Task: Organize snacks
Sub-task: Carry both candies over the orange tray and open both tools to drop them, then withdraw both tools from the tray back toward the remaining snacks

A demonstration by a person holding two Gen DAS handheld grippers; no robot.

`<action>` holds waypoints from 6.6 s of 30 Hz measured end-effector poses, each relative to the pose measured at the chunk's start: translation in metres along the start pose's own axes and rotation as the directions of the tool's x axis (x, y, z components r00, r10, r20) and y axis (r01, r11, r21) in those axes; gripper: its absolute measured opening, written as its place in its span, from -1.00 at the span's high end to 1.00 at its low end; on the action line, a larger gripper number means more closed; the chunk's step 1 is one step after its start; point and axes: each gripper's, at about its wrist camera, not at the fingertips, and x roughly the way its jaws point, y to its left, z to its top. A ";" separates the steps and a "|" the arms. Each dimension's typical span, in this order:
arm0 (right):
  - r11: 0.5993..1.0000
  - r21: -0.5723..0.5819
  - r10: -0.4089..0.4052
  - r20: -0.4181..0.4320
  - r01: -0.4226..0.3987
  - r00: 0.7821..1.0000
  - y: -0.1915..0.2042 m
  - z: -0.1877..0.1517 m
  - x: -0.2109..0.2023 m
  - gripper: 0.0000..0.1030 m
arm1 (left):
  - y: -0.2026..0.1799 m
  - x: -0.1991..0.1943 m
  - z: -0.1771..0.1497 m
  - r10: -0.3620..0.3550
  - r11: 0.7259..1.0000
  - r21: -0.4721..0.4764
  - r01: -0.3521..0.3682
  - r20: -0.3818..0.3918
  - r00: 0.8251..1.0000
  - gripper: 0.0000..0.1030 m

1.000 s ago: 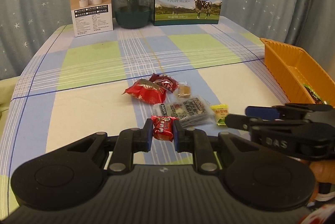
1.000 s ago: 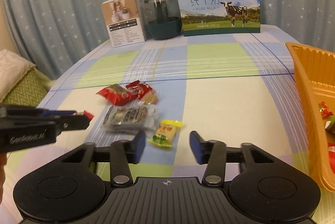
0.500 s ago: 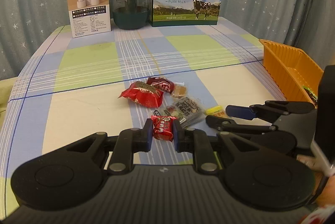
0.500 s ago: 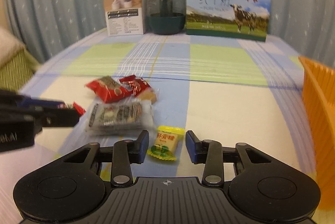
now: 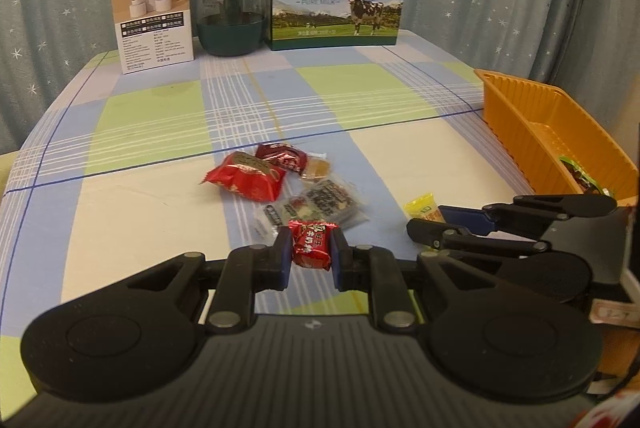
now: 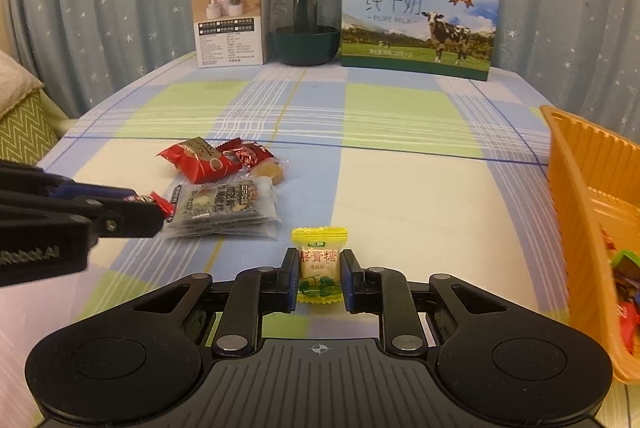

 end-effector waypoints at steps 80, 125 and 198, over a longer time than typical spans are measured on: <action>0.909 0.343 -0.255 0.012 0.236 0.967 -0.230 0.027 -0.210 0.58 | -0.231 -0.021 0.083 -0.297 0.951 0.096 0.294 0.020 0.955 0.66; 0.868 0.476 -0.166 0.001 0.145 0.986 -0.253 0.037 -0.168 -0.14 | -0.156 -0.019 0.066 -0.139 0.990 -0.033 0.140 0.029 0.990 -0.10; 0.985 0.173 0.029 -0.079 -0.015 0.996 -0.034 0.037 -0.117 -0.42 | 0.008 -0.088 0.018 0.150 0.985 -0.082 -0.150 -0.005 0.989 -0.76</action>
